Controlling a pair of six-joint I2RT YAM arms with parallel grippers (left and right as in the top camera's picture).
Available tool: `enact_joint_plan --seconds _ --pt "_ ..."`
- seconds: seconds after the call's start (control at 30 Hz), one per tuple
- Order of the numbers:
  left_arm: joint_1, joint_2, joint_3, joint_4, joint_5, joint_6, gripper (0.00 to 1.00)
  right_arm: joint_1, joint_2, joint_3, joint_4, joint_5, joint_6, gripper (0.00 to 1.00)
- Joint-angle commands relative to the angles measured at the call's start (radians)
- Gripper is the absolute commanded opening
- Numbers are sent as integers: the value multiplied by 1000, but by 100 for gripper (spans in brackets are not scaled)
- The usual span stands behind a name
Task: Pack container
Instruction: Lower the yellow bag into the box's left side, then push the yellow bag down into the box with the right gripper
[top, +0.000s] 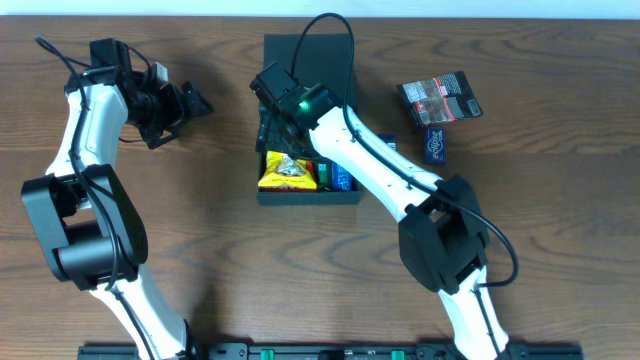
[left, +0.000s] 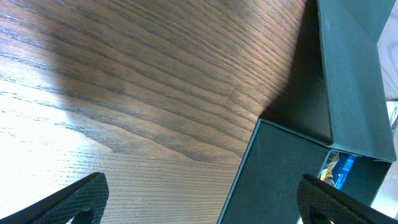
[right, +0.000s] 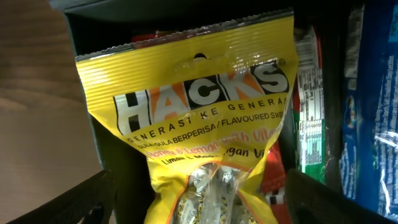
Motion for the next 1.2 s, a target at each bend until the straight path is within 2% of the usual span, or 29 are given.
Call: enact_joint_plan --seconds 0.0,0.03,0.07,0.1,0.17,0.3,0.37,0.57,0.87,1.17 --pt "2 -10 27 -4 8 0 98 -25 -40 13 0 -7 -69 76" --pt "2 -10 27 -4 8 0 98 -32 -54 14 0 -8 -85 70" --pt "2 -10 27 -4 8 1 98 -42 -78 14 0 -8 -117 58" --pt "2 -10 27 -4 7 1 98 -50 -100 14 1 -8 -150 42" --pt "2 -10 27 -4 6 4 98 -68 -149 14 3 -7 -224 1" --pt "2 -10 27 -4 4 4 97 -89 -191 14 2 -83 -407 1" --pt "2 -10 27 -3 4 4 98 -97 -175 6 0 -278 -554 1" --pt "2 -10 27 -4 4 4 98 -124 -85 -35 -19 -614 -748 1" --pt "2 -10 27 -4 4 4 98 -200 -69 -154 -17 -845 -932 1" --pt "-2 -10 27 -4 4 4 97 -203 -50 -257 95 -837 -936 1"
